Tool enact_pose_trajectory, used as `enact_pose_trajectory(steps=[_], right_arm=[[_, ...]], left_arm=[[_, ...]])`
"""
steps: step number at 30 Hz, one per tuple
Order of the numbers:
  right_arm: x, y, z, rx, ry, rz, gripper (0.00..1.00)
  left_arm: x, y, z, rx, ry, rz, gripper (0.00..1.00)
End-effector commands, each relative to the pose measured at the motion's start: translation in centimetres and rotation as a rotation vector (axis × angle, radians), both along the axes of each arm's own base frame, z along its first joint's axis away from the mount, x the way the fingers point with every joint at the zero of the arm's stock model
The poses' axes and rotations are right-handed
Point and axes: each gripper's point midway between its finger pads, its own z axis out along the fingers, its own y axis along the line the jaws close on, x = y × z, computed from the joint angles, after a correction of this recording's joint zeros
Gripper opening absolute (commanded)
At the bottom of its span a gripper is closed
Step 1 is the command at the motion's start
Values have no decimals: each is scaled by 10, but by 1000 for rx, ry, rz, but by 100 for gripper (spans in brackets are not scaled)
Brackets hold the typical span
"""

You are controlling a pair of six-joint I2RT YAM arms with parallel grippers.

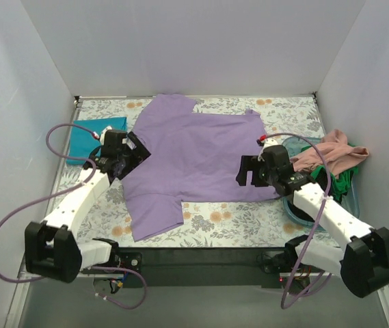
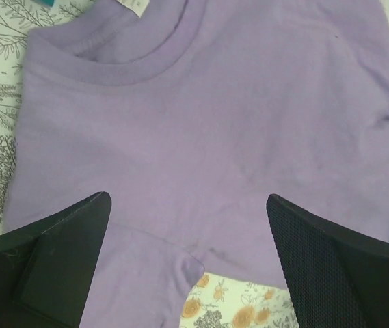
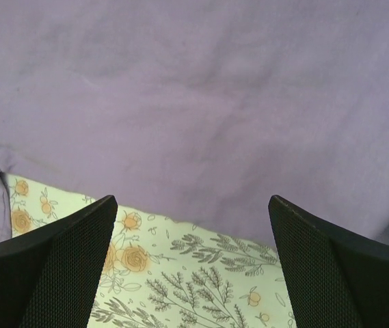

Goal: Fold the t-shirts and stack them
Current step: Flatten the tshirt out

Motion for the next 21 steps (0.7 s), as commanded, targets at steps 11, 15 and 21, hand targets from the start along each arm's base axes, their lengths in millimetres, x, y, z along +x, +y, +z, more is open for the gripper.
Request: enact_pose_trajectory(steps=[11,15,21], right_arm=[[-33,-15,-30,26,-21,-74,98],[-32,-15,-47,-8,12,-64,98],[-33,-12,-73,-45,59,-66,98]], left_arm=[[-85,5,-46,-75,197,99,98],[-104,12,-62,-70,284,169,98],[-128,30,-84,-16,385,290,98]])
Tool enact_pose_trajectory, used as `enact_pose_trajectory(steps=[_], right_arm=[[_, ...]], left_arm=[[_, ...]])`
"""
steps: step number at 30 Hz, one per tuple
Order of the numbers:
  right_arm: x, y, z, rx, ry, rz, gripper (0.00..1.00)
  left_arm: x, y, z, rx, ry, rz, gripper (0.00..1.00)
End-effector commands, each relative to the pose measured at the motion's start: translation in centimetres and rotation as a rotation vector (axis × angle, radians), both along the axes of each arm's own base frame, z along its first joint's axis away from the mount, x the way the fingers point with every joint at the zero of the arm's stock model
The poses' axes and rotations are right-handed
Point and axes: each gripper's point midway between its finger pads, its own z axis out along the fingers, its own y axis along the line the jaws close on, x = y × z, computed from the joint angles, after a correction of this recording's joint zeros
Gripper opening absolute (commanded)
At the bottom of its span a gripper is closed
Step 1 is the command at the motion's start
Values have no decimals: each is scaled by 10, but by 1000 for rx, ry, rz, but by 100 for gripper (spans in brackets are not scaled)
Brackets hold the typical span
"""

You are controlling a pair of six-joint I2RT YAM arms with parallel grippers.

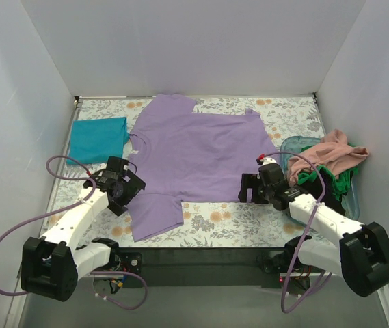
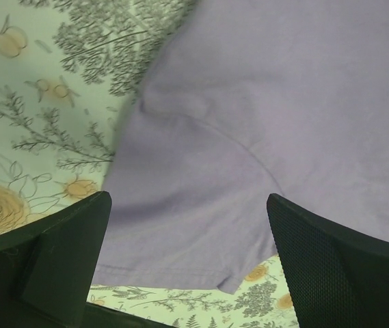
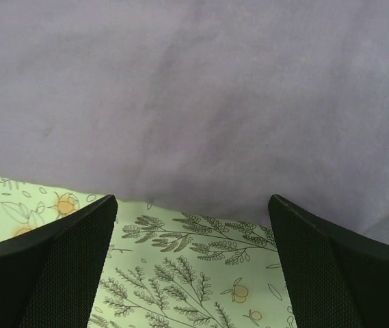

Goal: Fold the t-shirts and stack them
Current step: Flatten the tshirt out

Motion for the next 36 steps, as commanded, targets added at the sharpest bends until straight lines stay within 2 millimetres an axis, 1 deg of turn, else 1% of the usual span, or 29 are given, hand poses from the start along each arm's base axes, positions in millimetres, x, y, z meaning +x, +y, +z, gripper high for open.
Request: enact_pose_trajectory(steps=[1,2,5,6,7,8,9,10,11,12,13,14,15,16,17,18,19,20,21,24,25,28,29,30,31,33,34,35,36], right_arm=[[5,9,-7,2,-24,10,98],[4,12,-9,10,-21,10,98],[-8,22,-17,0,6,29,99],[-11,25,-18,15,17,11,98],[-19,33,-20,16,24,35,98],[-23,36,-21,14,27,35,98],[-27,40,-22,17,34,31,99],[-35,51,-21,29,40,48,98],[-37,55,-20,30,37,47,99],[-45,61,-22,20,50,63,98],[-45,62,-22,14,55,41,98],[-43,67,-16,11,46,35,98],[-43,67,-14,0,42,23,99],[-47,63,-14,-34,56,18,98],[-40,64,-3,-37,32,-8,98],[-39,63,2,-41,24,-24,98],[-42,56,7,-55,25,-38,99],[-39,53,13,-50,6,-66,99],[-38,51,26,-22,-23,-86,98],[-44,35,31,-17,-40,-127,98],[-44,31,40,20,-67,-149,98],[-55,5,38,37,-76,-236,98],[-60,-6,34,19,-66,-264,98],[-60,-12,36,52,-81,-305,98],[-63,-18,29,49,-74,-313,97],[-64,-24,24,66,-69,-336,93],[-68,-29,16,48,-51,-346,92],[-68,-35,12,36,-46,-371,91],[-69,-43,6,10,-30,-409,84]], left_arm=[[-20,10,-16,31,87,76,98],[-15,3,-16,-1,71,66,98],[-12,-1,-19,-26,64,78,98],[-10,1,-19,-18,59,88,98],[-9,3,-19,-8,60,95,98],[-5,4,-15,-3,55,108,98],[-5,7,-14,15,65,118,98],[-5,11,-12,36,63,131,98],[0,12,-8,43,53,138,98],[-1,13,-8,49,57,143,98],[0,14,-7,54,53,147,98],[1,14,-6,53,50,148,98],[2,14,-5,50,46,148,98],[2,13,-5,50,46,141,98],[2,12,-5,44,46,139,98],[-1,13,-6,47,59,136,98],[-3,13,-7,49,63,136,98],[-5,12,-7,44,71,133,98],[-7,11,-8,40,74,126,98],[-12,9,-7,22,70,117,98],[-14,9,-7,16,65,115,98],[-20,8,-7,5,68,114,98],[-23,9,-8,6,76,114,98],[-25,9,-9,4,81,114,98],[-29,10,-12,4,90,118,98],[-34,9,-13,-6,97,117,98],[-36,6,-15,-18,108,113,98],[-37,3,-18,-32,115,99,98],[-39,0,-20,-44,126,80,98]])
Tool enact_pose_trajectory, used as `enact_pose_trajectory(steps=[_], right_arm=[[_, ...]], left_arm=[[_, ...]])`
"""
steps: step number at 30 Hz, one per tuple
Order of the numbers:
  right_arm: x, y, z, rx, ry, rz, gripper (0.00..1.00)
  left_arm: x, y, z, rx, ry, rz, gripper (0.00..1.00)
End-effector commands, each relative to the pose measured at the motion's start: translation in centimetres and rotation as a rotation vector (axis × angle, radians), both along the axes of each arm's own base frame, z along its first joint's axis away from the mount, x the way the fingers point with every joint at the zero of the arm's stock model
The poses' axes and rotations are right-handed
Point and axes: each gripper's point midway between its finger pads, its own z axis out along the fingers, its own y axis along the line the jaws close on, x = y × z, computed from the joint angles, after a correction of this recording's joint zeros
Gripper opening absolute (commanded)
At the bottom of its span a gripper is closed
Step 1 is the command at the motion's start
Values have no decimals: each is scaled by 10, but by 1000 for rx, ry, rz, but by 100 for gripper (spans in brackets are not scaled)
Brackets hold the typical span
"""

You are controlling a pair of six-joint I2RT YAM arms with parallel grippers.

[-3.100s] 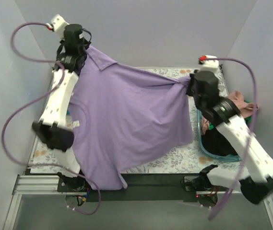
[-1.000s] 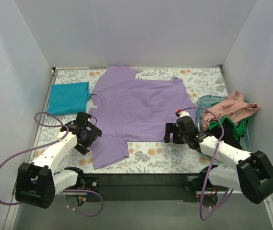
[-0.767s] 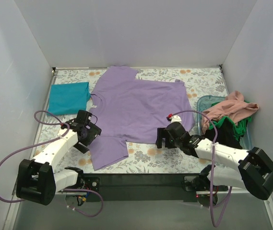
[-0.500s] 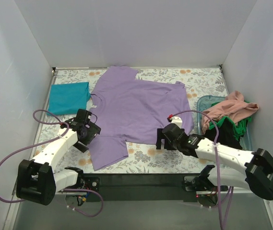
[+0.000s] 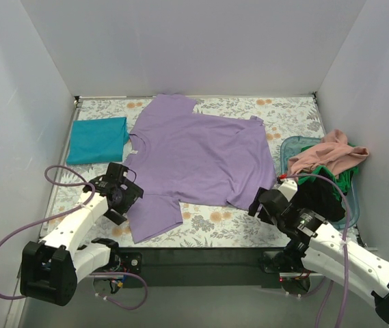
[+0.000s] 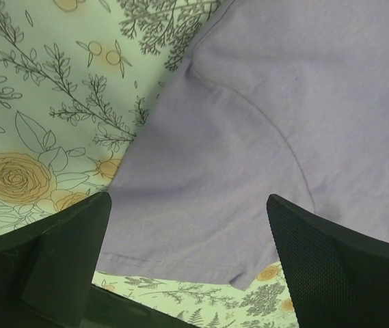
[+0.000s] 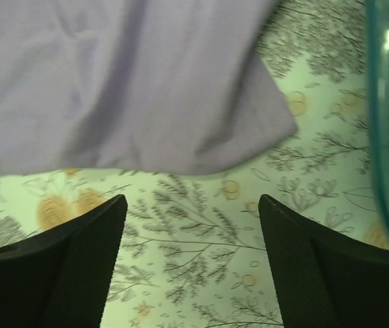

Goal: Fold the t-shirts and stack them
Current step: Flatten the tshirt out

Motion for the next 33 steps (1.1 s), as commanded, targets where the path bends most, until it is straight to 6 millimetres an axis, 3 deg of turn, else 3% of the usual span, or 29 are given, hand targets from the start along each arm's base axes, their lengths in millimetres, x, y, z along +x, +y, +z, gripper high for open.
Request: enact_pose_trajectory(steps=[1,2,3,8,16,25,26,28,29,33], right_arm=[[-6,-32,-24,-69,64,-152,82],[-5,-39,-28,-82,71,-186,80],[-5,-43,-32,-102,85,-207,73],[5,-61,-35,-155,78,-314,67],[29,-61,-25,-123,9,-347,59],[44,-57,-42,-155,62,-308,50],[43,-56,-45,-165,78,-303,38],[41,-54,-47,-159,90,-285,24],[41,-53,-45,-152,84,-280,2],[37,-59,-36,-145,51,-291,1]], left_arm=[[-12,-10,-6,-53,48,-22,98],[-15,-8,-10,-46,66,-17,98],[-16,-7,-13,-38,85,-5,98],[-17,-4,-17,-25,94,13,98],[-14,-6,-13,-36,62,0,98],[-16,-8,-12,-47,73,-3,98],[-16,-8,-12,-48,73,-5,98],[-17,-8,-12,-49,77,-6,98],[-16,-8,-12,-49,73,-2,98],[-15,-10,-10,-54,75,-7,98]])
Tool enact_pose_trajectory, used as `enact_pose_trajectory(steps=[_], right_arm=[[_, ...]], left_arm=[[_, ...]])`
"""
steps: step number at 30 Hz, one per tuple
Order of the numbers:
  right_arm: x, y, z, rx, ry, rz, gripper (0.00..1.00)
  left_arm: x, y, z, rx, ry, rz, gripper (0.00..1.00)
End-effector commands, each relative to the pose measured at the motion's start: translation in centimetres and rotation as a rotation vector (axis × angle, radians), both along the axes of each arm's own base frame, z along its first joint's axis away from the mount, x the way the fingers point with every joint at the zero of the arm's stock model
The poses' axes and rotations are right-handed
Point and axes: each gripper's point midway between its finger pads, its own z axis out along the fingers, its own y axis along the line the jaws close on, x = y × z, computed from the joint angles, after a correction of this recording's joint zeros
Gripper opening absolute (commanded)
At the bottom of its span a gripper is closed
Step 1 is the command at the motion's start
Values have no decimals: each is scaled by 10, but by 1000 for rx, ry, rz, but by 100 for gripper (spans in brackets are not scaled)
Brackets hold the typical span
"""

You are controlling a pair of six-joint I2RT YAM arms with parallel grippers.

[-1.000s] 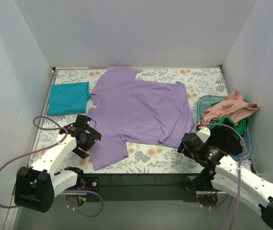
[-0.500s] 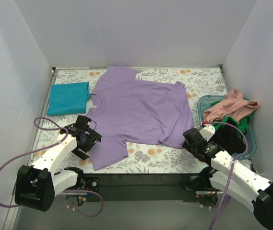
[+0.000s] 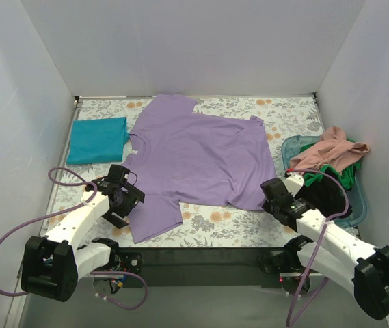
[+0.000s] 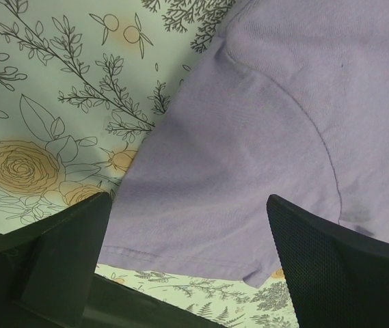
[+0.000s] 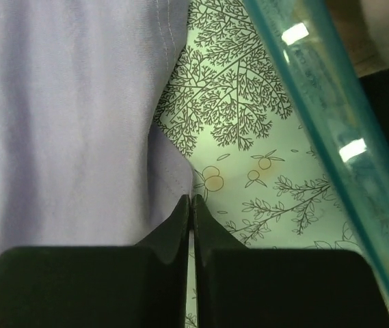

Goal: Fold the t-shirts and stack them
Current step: Flatten the tshirt out

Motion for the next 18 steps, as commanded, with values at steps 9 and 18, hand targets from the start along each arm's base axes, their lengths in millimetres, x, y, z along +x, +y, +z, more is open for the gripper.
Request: enact_pose_trajectory(steps=[9,18], right_arm=[[-36,-26,27,-12,5,-34,1],[-40,-25,31,33,-13,-66,1]], left_arm=[[-2,-9,8,-47,1,-31,98],[-12,-17,3,-88,42,-65,98]])
